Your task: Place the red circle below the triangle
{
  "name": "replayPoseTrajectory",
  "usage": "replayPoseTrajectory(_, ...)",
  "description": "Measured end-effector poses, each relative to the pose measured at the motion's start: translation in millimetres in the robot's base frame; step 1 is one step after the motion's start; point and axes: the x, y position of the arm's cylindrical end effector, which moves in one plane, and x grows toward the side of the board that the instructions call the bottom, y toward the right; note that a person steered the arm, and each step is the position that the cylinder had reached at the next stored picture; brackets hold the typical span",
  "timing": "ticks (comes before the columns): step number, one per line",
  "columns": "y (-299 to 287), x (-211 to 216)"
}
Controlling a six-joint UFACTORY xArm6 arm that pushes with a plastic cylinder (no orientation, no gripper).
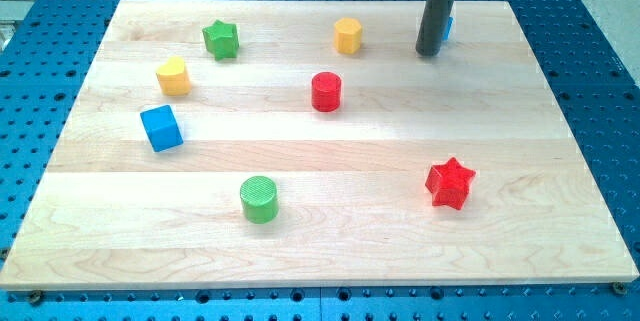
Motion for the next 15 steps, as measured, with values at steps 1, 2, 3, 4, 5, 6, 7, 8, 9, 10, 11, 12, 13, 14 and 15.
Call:
replayPoseTrajectory(1, -50.8, 48.4)
replayPoseTrajectory(2, -99.9, 132.8)
replayPoseTrajectory(3, -170.1, 152.2)
replayPoseTrajectory(4, -180.6, 114.2)
replayPoseTrajectory(5, -124.2, 97.7)
replayPoseTrajectory(6, -58.6, 81.3)
replayPoseTrajectory(7, -53.9, 18.2)
replayPoseTrajectory(8, -42.1, 19.1)
replayPoseTrajectory(9, 6.0, 44.9)
replayPoseTrajectory(10, 13.6, 75.4)
replayPoseTrajectory(11, 47.9, 150.5)
replayPoseTrajectory(12, 100.0, 232.9)
replayPoseTrajectory(13, 86.0, 290.4)
replayPoseTrajectory(14, 23.1, 286.8)
replayPoseTrajectory(15, -43.4, 276.5)
